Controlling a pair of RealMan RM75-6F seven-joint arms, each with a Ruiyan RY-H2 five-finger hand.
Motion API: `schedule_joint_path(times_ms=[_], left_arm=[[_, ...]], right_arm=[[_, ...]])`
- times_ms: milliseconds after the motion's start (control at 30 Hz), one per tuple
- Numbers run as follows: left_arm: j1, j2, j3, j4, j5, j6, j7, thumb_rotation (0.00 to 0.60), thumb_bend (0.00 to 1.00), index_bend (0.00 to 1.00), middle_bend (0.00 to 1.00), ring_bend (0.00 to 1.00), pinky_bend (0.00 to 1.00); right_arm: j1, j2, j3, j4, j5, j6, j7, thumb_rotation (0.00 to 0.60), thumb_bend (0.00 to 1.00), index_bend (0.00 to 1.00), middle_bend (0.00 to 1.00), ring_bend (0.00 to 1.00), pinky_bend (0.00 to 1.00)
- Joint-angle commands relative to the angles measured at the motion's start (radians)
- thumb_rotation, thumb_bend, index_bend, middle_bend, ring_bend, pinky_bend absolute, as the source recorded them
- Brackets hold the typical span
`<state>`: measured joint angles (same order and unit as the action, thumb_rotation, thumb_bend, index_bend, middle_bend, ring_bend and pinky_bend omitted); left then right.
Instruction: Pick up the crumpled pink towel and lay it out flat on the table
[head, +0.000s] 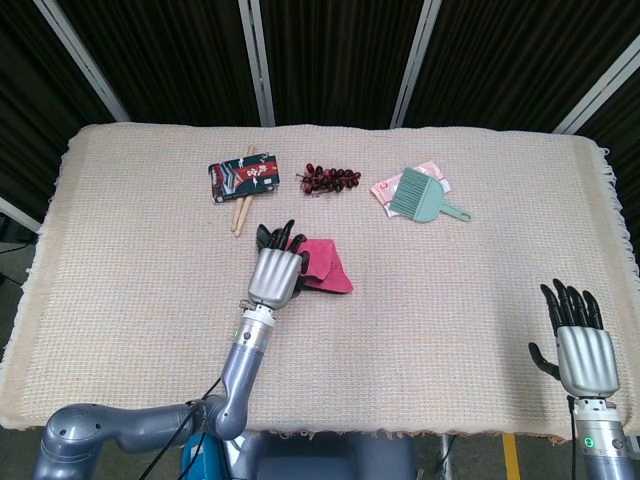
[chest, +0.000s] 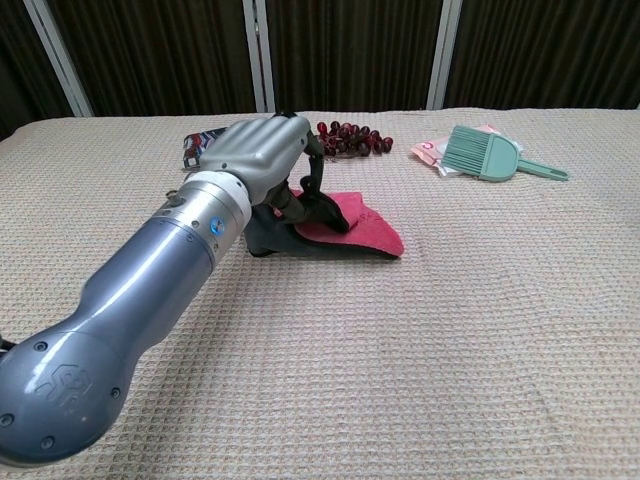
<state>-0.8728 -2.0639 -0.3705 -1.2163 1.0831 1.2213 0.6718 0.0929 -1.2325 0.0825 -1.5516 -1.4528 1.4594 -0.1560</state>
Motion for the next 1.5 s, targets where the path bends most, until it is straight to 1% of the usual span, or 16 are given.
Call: schedule_joint_path(times_ms=[33,200,333,500,600,667,800,900,1000,1133,1300,1367,1500], left_arm=[[-0.003,0.008,-0.004,-0.008,0.010,0.002,-0.008,0.600,0.47,0.60,0.24,0.04,0.15],[-0.023,0.037,-0.031,-0.055,0.022,-0.001,0.001,0.600,0.47,0.61,0.24,0.04,0.15],[-0.052,0.071,-0.074,-0.114,0.016,-0.015,0.024,0.600,0.47,0.61,0.24,0.04,0.15],[-0.125,0.115,-0.170,-0.200,-0.035,-0.056,0.082,0.600,0.47,0.61,0.24,0.04,0.15],[-0.184,0.134,-0.230,-0.224,-0.063,-0.077,0.116,0.600,0.47,0.61,0.24,0.04,0.15],[-0.239,0.144,-0.280,-0.224,-0.088,-0.091,0.143,0.600,0.47,0.61,0.24,0.04,0.15],[-0.319,0.147,-0.350,-0.201,-0.147,-0.109,0.185,0.600,0.47,0.62,0.24,0.04,0.15],[-0.412,0.142,-0.414,-0.157,-0.241,-0.119,0.237,0.600,0.47,0.62,0.24,0.04,0.15],[-0.490,0.143,-0.454,-0.119,-0.305,-0.117,0.273,0.600,0.47,0.63,0.24,0.04,0.15],[-0.578,0.155,-0.476,-0.062,-0.360,-0.106,0.321,0.600,0.47,0.63,0.24,0.04,0.15],[-0.640,0.170,-0.485,-0.034,-0.406,-0.097,0.353,0.600,0.47,0.64,0.24,0.04,0.15],[-0.662,0.183,-0.481,-0.033,-0.416,-0.092,0.373,0.600,0.47,0.64,0.24,0.04,0.15],[-0.691,0.227,-0.457,-0.040,-0.422,-0.067,0.431,0.600,0.47,0.65,0.24,0.04,0.15]], right_arm=[[-0.001,-0.001,-0.002,0.001,0.002,-0.003,0.000,0.600,0.29,0.00,0.00,0.00,0.00],[0.004,-0.004,-0.001,0.003,0.011,-0.015,-0.002,0.600,0.29,0.00,0.00,0.00,0.00],[0.005,-0.005,0.001,0.003,0.016,-0.019,-0.002,0.600,0.29,0.00,0.00,0.00,0.00],[0.011,-0.007,0.001,0.000,0.025,-0.033,0.001,0.600,0.29,0.00,0.00,0.00,0.00],[0.013,-0.008,0.001,-0.003,0.029,-0.040,0.000,0.600,0.29,0.00,0.00,0.00,0.00],[0.018,-0.010,0.005,-0.006,0.036,-0.048,0.002,0.600,0.29,0.00,0.00,0.00,0.00],[0.028,-0.011,0.014,-0.016,0.045,-0.059,0.011,0.600,0.29,0.00,0.00,0.00,0.00],[0.037,-0.009,0.020,-0.030,0.056,-0.075,0.019,0.600,0.29,0.00,0.00,0.00,0.00],[0.048,-0.003,0.030,-0.045,0.067,-0.088,0.017,0.600,0.29,0.00,0.00,0.00,0.00],[0.060,0.002,0.043,-0.061,0.086,-0.102,0.016,0.600,0.29,0.00,0.00,0.00,0.00],[0.071,0.008,0.056,-0.074,0.103,-0.115,0.023,0.600,0.29,0.00,0.00,0.00,0.00],[0.077,0.010,0.060,-0.078,0.106,-0.121,0.026,0.600,0.29,0.00,0.00,0.00,0.00],[0.086,0.011,0.063,-0.077,0.110,-0.133,0.037,0.600,0.29,0.00,0.00,0.00,0.00]])
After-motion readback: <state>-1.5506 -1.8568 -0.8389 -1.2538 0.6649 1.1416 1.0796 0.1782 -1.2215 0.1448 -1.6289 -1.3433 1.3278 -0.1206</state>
